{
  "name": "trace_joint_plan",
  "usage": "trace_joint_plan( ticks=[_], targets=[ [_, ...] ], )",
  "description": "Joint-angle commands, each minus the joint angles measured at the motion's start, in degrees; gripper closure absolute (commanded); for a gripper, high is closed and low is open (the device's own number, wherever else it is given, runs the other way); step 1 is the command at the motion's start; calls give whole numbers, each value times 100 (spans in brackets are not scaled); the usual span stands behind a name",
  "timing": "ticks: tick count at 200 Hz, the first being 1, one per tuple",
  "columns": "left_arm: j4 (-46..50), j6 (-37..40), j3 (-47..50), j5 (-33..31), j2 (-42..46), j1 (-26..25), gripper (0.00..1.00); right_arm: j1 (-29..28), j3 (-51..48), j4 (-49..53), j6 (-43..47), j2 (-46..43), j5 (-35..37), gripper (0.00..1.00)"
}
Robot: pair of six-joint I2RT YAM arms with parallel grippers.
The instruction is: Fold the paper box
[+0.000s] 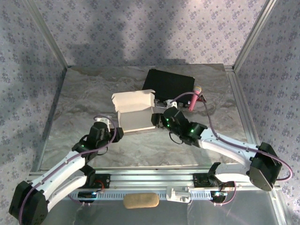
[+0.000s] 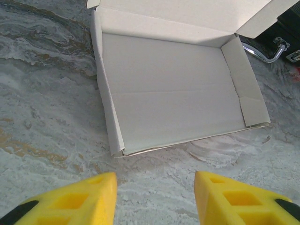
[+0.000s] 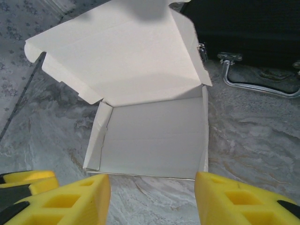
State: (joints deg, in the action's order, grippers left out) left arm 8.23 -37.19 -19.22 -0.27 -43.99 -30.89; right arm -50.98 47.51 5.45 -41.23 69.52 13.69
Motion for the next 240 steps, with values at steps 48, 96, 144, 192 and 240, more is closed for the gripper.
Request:
trace_joint_plan(
  ticks=[48, 96, 144, 192, 240],
  targets=[
    [2321, 1279, -2887, 392, -1460, 1218, 39, 1360, 1390, 663, 1712, 865, -724, 47],
    [2735, 2304, -4525, 607, -3304, 1555, 40, 1948, 2436, 957, 2639, 2057, -1718, 49],
    [2742, 2734, -4968, 563, -4171, 1561, 45, 1915, 3072, 1062, 3212, 3006, -2172, 50],
    [2427, 2620, -4857, 746, -4507, 1547, 55, 1854, 3426, 1059, 3354, 3624, -1987, 54],
    [2231, 2404, -4784, 856, -4604, 1515, 76, 1784, 3548, 1028, 3331, 3823, -2024, 64]
  ],
)
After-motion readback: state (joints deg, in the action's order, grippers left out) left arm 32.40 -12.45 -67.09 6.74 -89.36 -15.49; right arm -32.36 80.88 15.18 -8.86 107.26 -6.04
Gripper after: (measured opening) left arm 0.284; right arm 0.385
